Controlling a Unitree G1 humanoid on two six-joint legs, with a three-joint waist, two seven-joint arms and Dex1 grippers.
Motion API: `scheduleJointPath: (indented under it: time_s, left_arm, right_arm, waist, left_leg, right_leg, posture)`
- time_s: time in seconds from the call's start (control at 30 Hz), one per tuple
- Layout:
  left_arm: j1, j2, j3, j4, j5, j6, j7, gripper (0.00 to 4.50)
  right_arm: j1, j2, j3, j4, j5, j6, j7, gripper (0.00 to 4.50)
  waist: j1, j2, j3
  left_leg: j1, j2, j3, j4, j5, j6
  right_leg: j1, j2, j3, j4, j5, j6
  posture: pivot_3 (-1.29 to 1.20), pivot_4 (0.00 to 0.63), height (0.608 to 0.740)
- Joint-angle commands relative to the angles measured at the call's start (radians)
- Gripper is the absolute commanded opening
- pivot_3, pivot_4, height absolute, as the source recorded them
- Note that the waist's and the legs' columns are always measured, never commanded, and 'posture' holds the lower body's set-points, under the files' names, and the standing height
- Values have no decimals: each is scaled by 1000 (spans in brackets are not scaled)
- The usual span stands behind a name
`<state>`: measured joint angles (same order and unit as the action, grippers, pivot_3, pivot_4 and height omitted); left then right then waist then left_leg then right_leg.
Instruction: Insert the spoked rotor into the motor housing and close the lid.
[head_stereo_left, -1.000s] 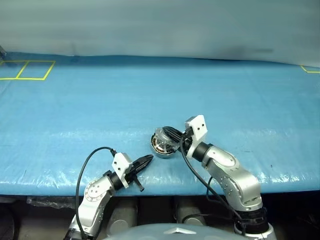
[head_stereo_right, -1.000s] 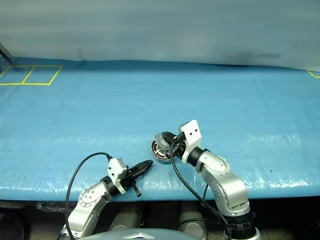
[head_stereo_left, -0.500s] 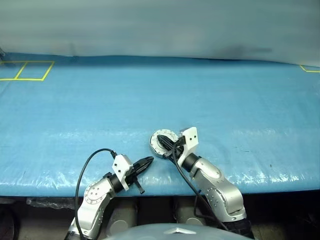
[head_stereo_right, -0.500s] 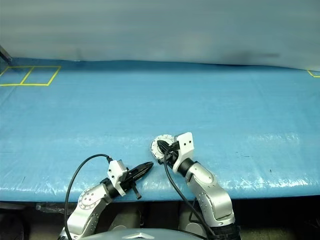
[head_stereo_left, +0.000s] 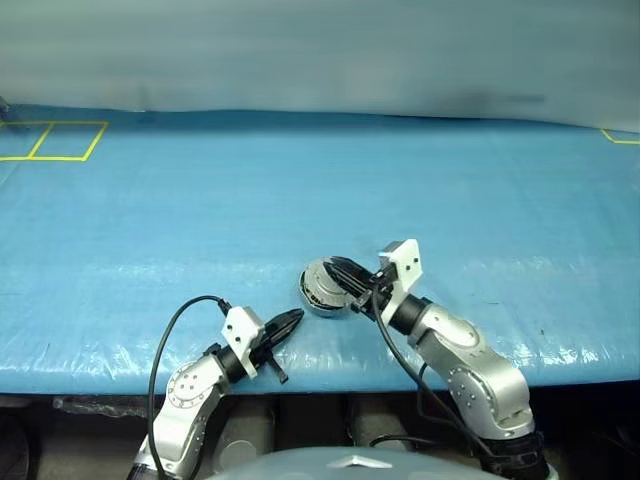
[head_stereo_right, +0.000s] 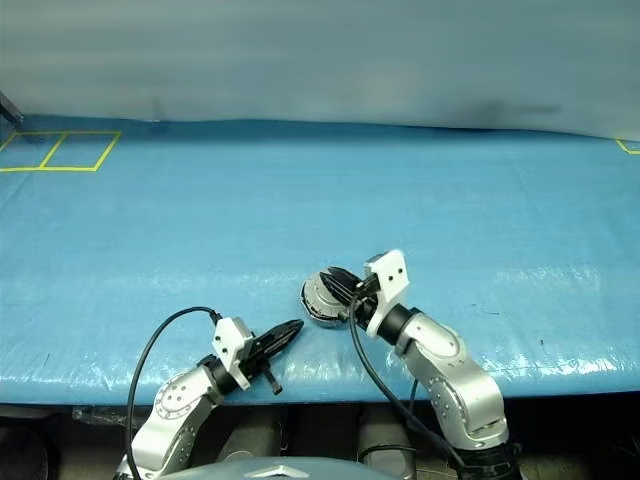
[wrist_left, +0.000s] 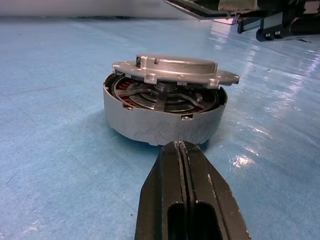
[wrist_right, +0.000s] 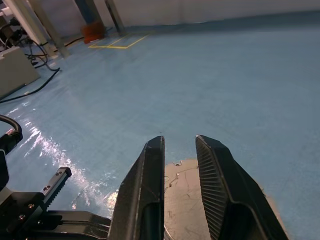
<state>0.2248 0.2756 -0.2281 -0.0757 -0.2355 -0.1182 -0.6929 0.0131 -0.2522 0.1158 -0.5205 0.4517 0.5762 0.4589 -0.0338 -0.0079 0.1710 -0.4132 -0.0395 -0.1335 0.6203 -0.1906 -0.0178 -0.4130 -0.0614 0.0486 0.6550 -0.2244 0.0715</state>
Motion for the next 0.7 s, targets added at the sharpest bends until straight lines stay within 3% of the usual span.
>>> scheduleJointPath:
  time_s: [0.03, 0.27, 0.7]
  left_arm:
    - [-5, -3, -8, -27, 6, 0, 2, 0]
    - [-12, -2, -14, -35, 2, 16, -2, 0]
    - [-16, 1, -15, -23, -1, 14, -15, 0]
  right_arm:
    - [-15, -11, -26, -38, 13, -16, -2, 2207]
    - [-6, -47, -22, -29, -9, -26, 3, 4490]
    - [-51, -99, 143, 61, -181, -81, 22, 4490]
  waist:
    - [0, 0, 0]
    - [1, 0, 0]
    - [2, 0, 0]
  left_leg:
    - [0, 0, 0, 0, 0, 0]
    - [0, 0, 0, -1, 0, 0]
    - [0, 0, 0, -1, 0, 0]
  right_leg:
    - [0, 0, 0, 0, 0, 0]
    - [0, 0, 0, -1, 0, 0]
    - [0, 0, 0, -1, 0, 0]
  posture:
    - [0, 150, 740]
    - [0, 150, 740]
    - [0, 150, 740]
